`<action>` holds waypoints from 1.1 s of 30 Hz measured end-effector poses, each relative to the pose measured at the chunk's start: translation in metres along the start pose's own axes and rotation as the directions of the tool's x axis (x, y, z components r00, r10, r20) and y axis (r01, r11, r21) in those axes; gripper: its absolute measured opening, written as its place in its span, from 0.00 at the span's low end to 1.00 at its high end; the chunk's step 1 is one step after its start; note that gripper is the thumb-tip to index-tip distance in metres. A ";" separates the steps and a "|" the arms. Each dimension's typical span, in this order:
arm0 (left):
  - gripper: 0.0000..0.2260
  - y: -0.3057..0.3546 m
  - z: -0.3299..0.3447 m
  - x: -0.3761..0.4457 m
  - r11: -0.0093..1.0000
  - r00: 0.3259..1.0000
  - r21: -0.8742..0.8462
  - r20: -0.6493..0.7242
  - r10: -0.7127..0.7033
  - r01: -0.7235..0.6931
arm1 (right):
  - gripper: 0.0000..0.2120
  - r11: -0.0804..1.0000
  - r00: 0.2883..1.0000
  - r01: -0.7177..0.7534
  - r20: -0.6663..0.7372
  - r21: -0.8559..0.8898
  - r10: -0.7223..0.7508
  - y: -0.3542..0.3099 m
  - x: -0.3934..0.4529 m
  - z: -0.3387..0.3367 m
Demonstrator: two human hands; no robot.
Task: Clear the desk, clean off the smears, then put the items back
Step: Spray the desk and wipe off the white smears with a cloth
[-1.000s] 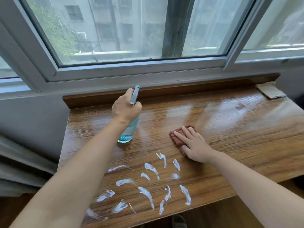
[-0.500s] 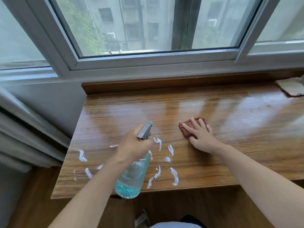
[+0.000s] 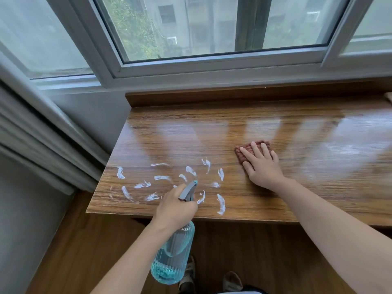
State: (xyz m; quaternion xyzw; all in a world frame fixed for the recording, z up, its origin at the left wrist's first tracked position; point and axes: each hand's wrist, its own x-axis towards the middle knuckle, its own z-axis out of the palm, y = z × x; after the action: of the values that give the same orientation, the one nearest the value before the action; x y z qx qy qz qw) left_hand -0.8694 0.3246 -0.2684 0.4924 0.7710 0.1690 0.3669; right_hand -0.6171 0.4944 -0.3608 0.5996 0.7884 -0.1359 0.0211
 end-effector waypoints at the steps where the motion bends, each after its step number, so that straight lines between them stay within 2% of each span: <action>1: 0.03 -0.001 0.002 -0.003 1.000 1.000 0.006 0.013 0.015 -0.015 | 0.26 1.000 1.000 -0.001 0.006 0.002 0.001 0.000 -0.002 0.000; 7: 0.04 -0.001 0.011 -0.011 0.998 0.996 0.012 0.059 0.069 -0.069 | 0.26 0.999 0.998 -0.019 0.054 0.043 0.016 -0.003 -0.015 0.000; 11: 0.04 -0.007 0.009 -0.011 0.995 0.992 0.009 0.067 0.102 -0.103 | 0.27 0.999 1.000 -0.019 0.026 0.037 0.018 -0.004 -0.028 0.006; 17: 0.05 -0.020 -0.016 -0.005 0.973 0.981 -0.134 0.010 0.193 -0.190 | 0.27 1.000 1.000 -0.011 -0.008 0.014 0.011 -0.025 -0.064 0.020; 24: 0.08 -0.025 -0.049 0.007 0.917 0.948 -0.241 -0.084 0.305 -0.317 | 0.27 0.998 0.999 0.030 0.039 -0.048 -0.028 -0.075 -0.118 0.035; 29: 0.08 -0.021 -0.065 0.014 0.880 0.926 -0.287 -0.117 0.360 -0.378 | 0.29 0.999 0.997 0.021 0.081 -0.047 -0.017 -0.087 -0.109 0.034; 33: 0.08 -0.017 -0.073 0.015 0.866 0.924 -0.322 -0.101 0.370 -0.382 | 0.30 0.997 0.997 -0.033 0.061 -0.065 0.037 -0.087 -0.066 0.026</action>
State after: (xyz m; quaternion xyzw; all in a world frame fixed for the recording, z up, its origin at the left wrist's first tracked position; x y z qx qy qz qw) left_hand -0.9373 0.3371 -0.2359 0.5602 0.6267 0.3747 0.3913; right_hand -0.6845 0.4052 -0.3560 0.6080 0.7806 -0.1285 0.0672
